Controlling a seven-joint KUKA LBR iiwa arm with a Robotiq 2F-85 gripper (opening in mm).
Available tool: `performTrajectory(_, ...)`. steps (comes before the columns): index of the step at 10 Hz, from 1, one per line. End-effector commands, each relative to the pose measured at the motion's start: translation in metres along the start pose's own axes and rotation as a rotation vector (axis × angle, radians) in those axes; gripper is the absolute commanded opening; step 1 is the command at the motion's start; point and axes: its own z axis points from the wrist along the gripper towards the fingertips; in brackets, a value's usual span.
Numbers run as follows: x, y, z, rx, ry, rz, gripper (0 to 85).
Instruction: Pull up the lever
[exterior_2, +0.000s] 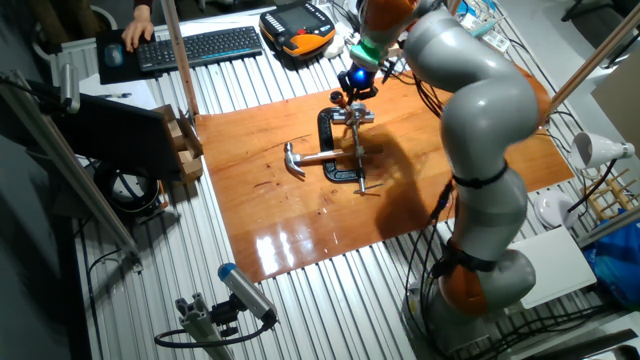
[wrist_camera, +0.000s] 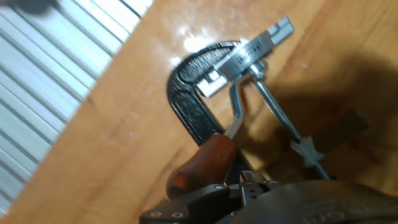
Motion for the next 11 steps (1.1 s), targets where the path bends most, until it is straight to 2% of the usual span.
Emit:
performTrajectory(1, 0.001, 0.000, -0.001, -0.019, -0.134, -0.010, 0.0)
performTrajectory(7, 0.018, -0.003, -0.012, -0.026, -0.099, -0.034, 0.0)
performTrajectory(9, 0.030, 0.001, -0.015, -0.022, -0.102, -0.036, 0.0)
performTrajectory(11, 0.040, 0.012, -0.014, -0.012, -0.115, -0.018, 0.0)
